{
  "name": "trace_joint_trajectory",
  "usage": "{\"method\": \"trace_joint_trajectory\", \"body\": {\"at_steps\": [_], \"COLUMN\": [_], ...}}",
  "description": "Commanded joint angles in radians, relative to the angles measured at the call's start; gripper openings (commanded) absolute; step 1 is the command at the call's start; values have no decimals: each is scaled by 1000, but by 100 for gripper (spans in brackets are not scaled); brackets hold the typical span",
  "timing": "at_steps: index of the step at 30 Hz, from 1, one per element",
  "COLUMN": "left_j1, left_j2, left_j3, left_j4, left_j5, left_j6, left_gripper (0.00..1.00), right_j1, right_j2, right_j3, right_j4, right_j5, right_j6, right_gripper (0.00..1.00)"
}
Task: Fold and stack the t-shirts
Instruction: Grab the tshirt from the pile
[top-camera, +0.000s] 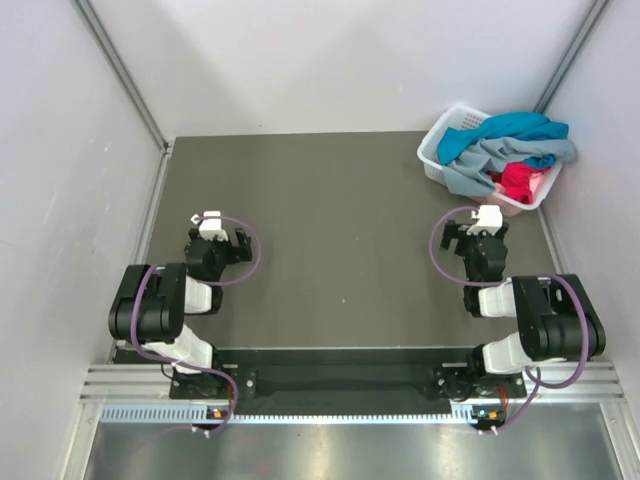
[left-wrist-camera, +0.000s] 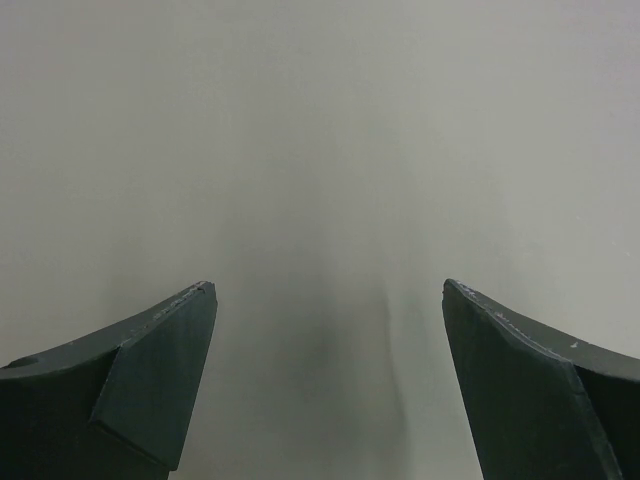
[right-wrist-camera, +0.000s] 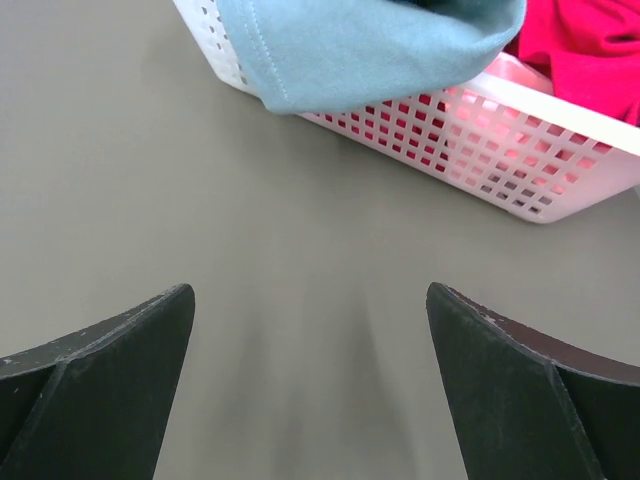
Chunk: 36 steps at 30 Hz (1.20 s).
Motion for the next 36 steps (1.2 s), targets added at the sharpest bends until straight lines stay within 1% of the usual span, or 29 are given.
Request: {"method": "trace_joint_trajectory", "body": {"at_steps": [1,5,7,9,10,11,12,13,14,15,16,18,19,20,21,22,23,24,25,26,27,28,29,30,31,32,33,34,36], "left_j1": [3,6,4,4,4,4,4,4,4,6,6,4,6,4,4,6,4,4,6,4,4,4,4,4,4,4,7,9,7], "left_j2": [-7,-9,-43,-105,-127,-151,-197,-216,-231,-241,-242,-225,-216,-192,-179,-164,-134,-120,-104,-80,-75,-75,-78,-92,-98,-109,-113,-116,-124], "left_j3": [22,13,6,10,21,38,85,113,142,197,223,303,333,364,434,468,505,588,626,657,680,679,670,636,616,595,573,567,565], "left_j4": [87,118,109,49,17,-94,-149,-196,-239,-284,-296,-313,-324,-341,-376,-448,-506,-575,-708,-738,-749,-737,-711,-685,-660,-617,-606,-599,-618], "left_j5": [-6,-22,-33,-27,-21,-21,-21,-24,-13,8,67,94,83,26,-20,-74,-126,-248,-271,-269,-224,-201,-185,-191,-203,-196,-185,-153,-112], "left_j6": [39,26,19,23,23,25,25,20,28,40,66,88,34,2,-38,-143,-202,-251,-324,-339,-346,-365,-391,-423,-496,-527,-544,-566,-583], "left_gripper": [99,99,99,99,99,99,99,99,99,99,99,99,99,99,99,99,99,99,99,99,99,99,99,99,99,99,99,99,99], "right_j1": [-7,-7,-7,-7,0,14,42,51,57,59,62,66,69,75,79,83,92,91,91,85,79,74,65,57,53,42,39,34,23], "right_j2": [-8,-8,-7,-11,-22,-40,-91,-124,-160,-224,-252,-328,-342,-352,-346,-334,-315,-274,-251,-225,-165,-131,-99,-38,-4,31,102,134,200], "right_j3": [27,27,26,24,16,10,16,51,81,110,166,231,325,378,435,548,608,665,772,826,881,995,1050,1140,1183,1232,1283,1373,1427], "right_j4": [82,82,85,85,90,87,61,-79,-164,-253,-383,-538,-612,-767,-828,-890,-983,-1028,-1059,-1085,-1149,-1177,-1201,-1223,-1237,-1255,-1278,-1322,-1332], "right_j5": [7,8,5,7,72,126,181,280,318,345,391,402,404,398,390,375,382,393,414,418,413,407,404,392,387,389,390,390,404], "right_j6": [-19,-19,-19,-19,-13,-9,-4,6,14,66,86,156,181,221,227,226,220,215,215,215,214,215,217,217,214,215,218,221,221], "right_gripper": [100,100,100,100,100,100,100,100,100,100,100,100,100,100,100,100,99,100,100,100,100,100,98,92,87,83,71,67,65]}}
